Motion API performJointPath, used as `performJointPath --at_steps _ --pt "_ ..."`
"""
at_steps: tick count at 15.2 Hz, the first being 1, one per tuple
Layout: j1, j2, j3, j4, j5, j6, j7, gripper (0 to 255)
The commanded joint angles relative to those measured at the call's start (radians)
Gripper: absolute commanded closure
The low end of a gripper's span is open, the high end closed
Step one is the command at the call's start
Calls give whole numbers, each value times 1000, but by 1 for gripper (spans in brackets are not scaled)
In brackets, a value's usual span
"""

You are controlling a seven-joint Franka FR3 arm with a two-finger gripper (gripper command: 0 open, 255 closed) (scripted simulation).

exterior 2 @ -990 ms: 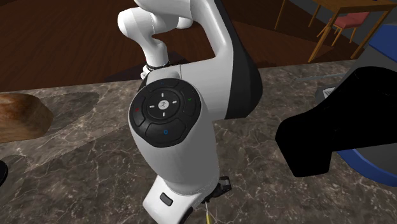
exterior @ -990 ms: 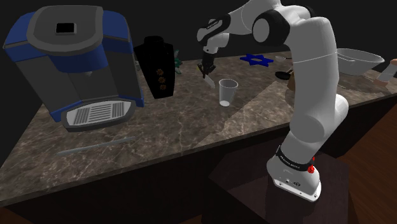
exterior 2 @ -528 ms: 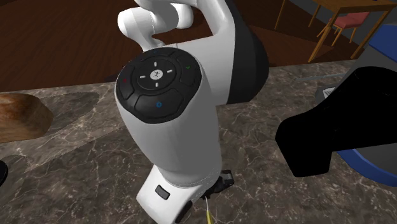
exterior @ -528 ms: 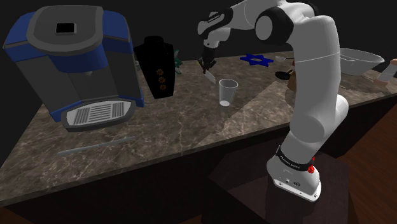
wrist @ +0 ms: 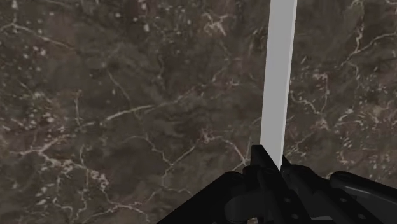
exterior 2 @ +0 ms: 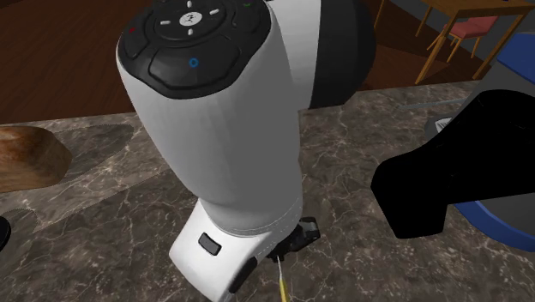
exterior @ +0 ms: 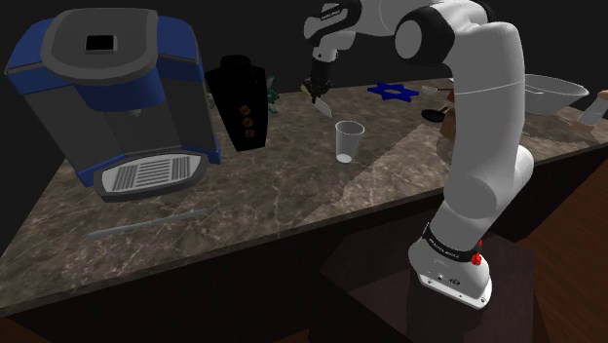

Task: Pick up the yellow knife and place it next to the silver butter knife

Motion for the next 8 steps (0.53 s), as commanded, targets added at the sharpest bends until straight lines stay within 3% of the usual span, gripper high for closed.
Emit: performJointPath --at_steps 1,6,8 --pt "1 -8 -1 13 -3 -21 5 255" --pt "-1 -19 -4 62 -9 -80 16 255" --pt "35 -65 3 -7 -20 -50 51 255"
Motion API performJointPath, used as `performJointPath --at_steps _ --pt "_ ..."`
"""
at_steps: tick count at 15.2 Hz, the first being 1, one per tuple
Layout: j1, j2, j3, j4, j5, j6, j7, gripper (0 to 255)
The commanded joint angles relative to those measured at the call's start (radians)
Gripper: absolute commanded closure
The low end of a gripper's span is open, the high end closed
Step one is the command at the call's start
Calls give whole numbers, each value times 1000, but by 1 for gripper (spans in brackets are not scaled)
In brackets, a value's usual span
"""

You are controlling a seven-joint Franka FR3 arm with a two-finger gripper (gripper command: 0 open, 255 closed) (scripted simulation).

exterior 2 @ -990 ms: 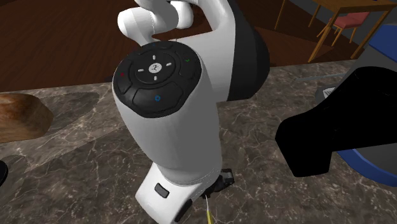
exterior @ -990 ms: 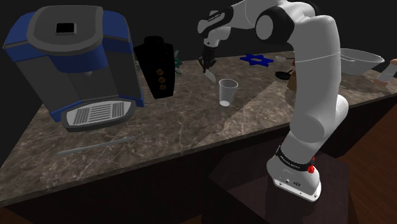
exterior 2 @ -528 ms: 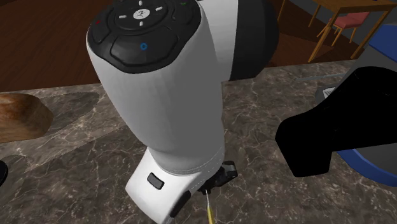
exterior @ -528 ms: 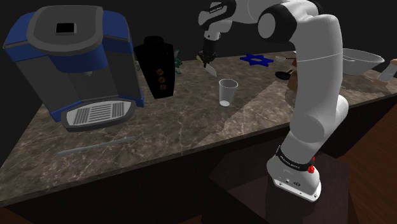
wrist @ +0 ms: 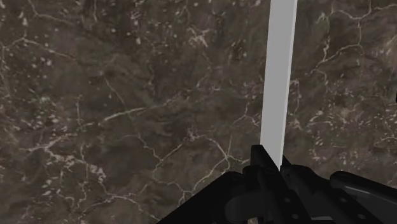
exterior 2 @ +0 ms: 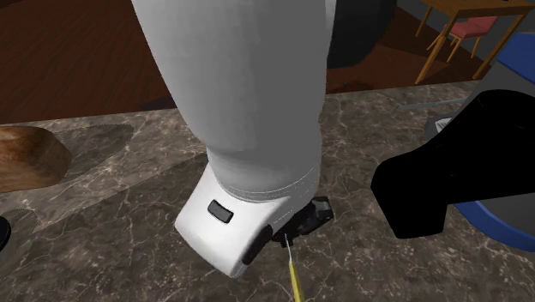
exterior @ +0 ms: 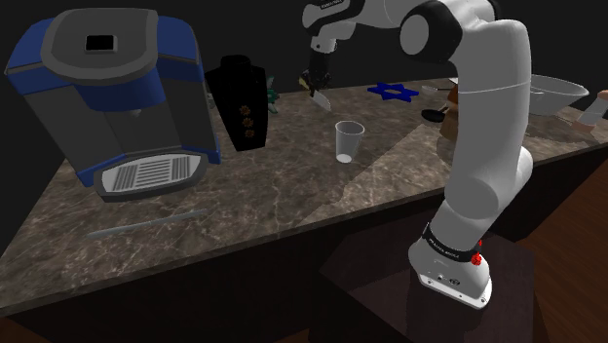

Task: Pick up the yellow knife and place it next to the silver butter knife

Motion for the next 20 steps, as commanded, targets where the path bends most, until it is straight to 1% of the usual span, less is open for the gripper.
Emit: performJointPath --at_steps 1,5,10,15,20 --pt "31 -41 6 -57 -10 22 32 255" --pt "97 -115 27 -165 -29 70 110 255" --pt "173 -185 59 -265 -52 118 215 255" --pt "245 -231 97 -331 -71 154 326 255" --pt "315 -256 139 -365 -88 180 441 255"
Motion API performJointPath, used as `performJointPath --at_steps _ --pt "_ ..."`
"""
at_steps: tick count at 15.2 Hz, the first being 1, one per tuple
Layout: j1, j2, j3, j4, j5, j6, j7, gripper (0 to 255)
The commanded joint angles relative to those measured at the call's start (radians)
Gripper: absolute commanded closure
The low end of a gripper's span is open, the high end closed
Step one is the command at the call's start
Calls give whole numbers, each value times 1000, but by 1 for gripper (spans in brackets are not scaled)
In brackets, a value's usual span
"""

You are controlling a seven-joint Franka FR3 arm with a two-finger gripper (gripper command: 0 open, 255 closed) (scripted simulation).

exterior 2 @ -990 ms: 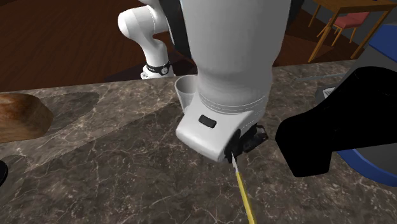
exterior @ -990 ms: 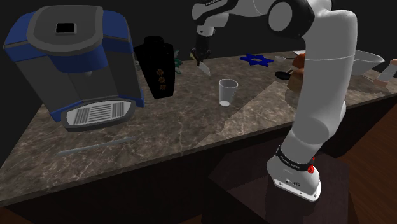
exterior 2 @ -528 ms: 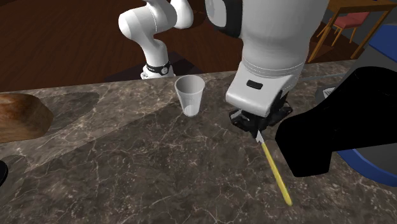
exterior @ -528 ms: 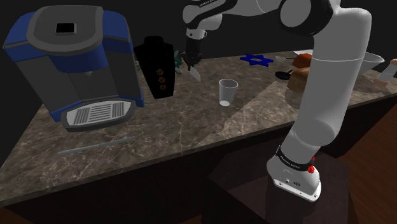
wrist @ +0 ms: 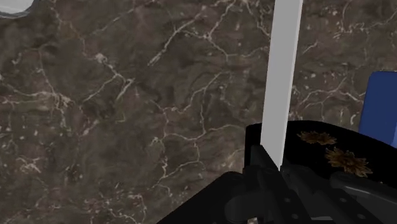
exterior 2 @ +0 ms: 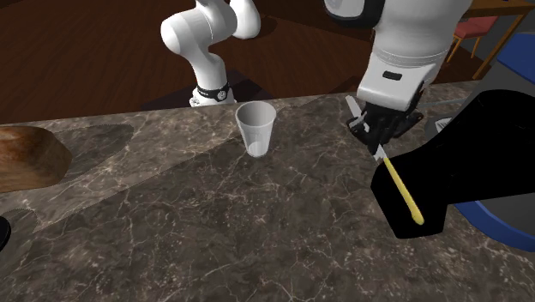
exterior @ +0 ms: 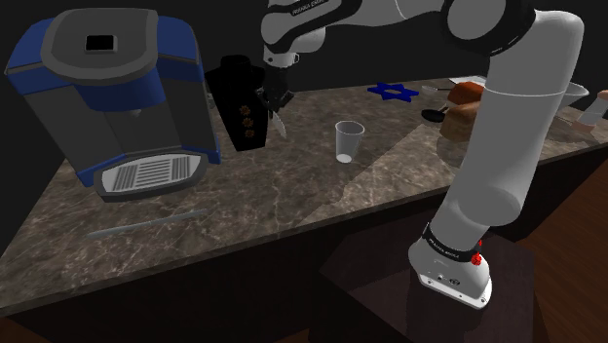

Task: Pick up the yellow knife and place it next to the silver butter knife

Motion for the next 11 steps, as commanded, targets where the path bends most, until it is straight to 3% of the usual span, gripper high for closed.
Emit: performJointPath --at_steps 1,11 --pt "28 -16 17 -19 -8 8 47 255" --pt "164 11 100 14 -45 30 281 255"
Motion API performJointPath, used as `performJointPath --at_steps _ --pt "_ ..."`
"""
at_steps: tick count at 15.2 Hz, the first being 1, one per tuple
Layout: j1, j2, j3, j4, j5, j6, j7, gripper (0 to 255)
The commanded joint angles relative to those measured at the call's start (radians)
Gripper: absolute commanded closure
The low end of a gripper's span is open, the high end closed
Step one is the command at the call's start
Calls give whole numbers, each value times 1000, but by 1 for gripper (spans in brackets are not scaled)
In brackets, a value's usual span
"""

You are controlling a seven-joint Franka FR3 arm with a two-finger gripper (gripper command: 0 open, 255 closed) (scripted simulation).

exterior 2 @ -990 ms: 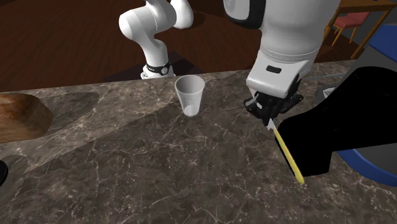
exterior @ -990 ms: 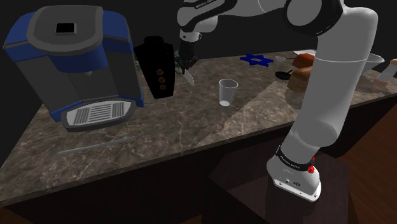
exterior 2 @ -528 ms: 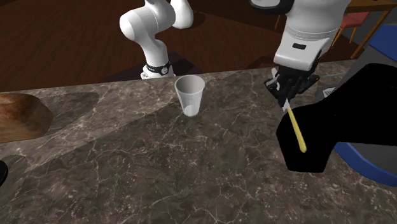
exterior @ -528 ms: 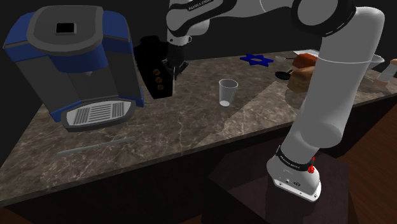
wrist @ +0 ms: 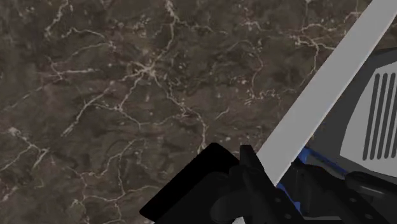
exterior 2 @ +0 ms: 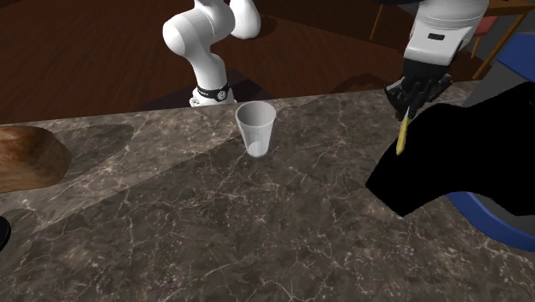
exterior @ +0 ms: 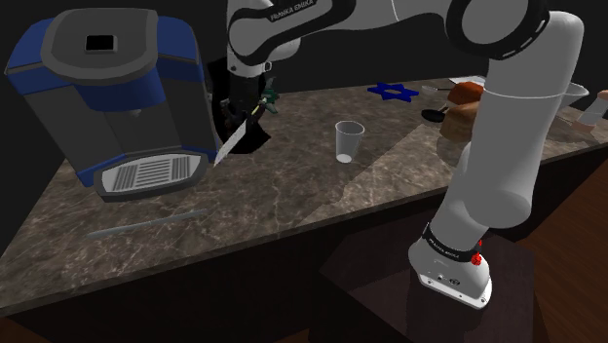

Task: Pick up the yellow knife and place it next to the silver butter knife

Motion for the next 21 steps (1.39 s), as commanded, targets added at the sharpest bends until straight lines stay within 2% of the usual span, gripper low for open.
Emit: performJointPath --at_steps 1,4,21 --pt "30 12 19 7 -7 13 47 255" --pt "62 33 36 35 -18 11 101 255" --pt "64 117 39 -83 -9 212 80 255"
